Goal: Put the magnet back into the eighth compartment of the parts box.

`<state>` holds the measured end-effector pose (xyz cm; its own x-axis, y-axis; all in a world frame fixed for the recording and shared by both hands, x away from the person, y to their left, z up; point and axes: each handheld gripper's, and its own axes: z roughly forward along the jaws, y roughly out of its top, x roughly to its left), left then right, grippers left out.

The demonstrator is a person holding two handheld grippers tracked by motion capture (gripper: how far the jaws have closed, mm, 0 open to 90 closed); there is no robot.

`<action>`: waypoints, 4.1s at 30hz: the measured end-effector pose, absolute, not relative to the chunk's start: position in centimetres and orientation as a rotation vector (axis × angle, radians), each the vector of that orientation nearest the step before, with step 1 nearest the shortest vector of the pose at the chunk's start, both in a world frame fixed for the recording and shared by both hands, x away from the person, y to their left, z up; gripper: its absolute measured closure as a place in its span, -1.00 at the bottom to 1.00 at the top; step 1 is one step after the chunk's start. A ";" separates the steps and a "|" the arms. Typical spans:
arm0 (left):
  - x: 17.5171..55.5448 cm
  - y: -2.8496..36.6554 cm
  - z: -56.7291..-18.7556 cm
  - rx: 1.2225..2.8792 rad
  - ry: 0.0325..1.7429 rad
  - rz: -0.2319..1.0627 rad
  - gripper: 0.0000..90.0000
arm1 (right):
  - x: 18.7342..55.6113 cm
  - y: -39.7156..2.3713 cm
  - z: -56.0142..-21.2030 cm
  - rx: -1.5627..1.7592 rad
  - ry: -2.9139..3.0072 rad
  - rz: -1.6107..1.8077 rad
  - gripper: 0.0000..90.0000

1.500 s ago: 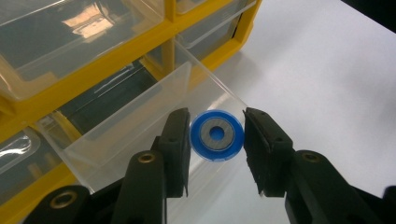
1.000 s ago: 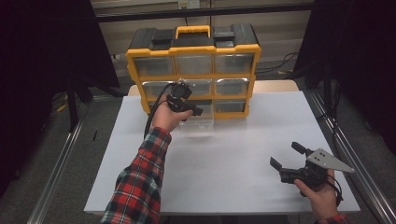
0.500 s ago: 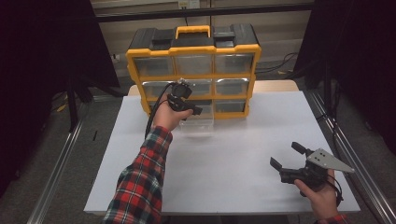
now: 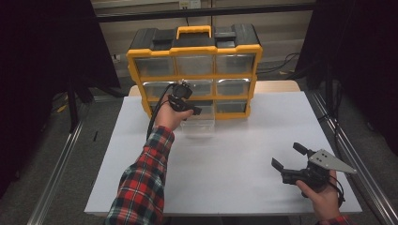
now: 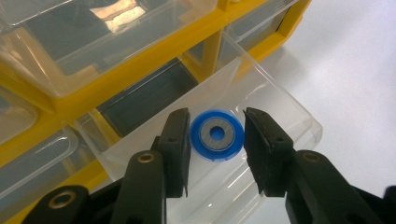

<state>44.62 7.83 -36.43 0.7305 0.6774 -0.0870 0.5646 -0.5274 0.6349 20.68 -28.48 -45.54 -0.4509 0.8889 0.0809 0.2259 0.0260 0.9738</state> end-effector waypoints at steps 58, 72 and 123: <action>41.0 9.4 -36.3 2.215 0.877 0.156 0.65 | 20.6 -28.5 -45.5 1.136 1.723 1.461 -0.98; 40.4 9.5 -37.1 2.251 0.862 0.118 1.00 | 20.6 -28.6 -45.5 1.141 1.718 1.460 -0.98; 39.7 8.9 -39.6 2.242 0.857 0.142 1.00 | 20.5 -28.6 -45.5 1.143 1.715 1.465 -0.98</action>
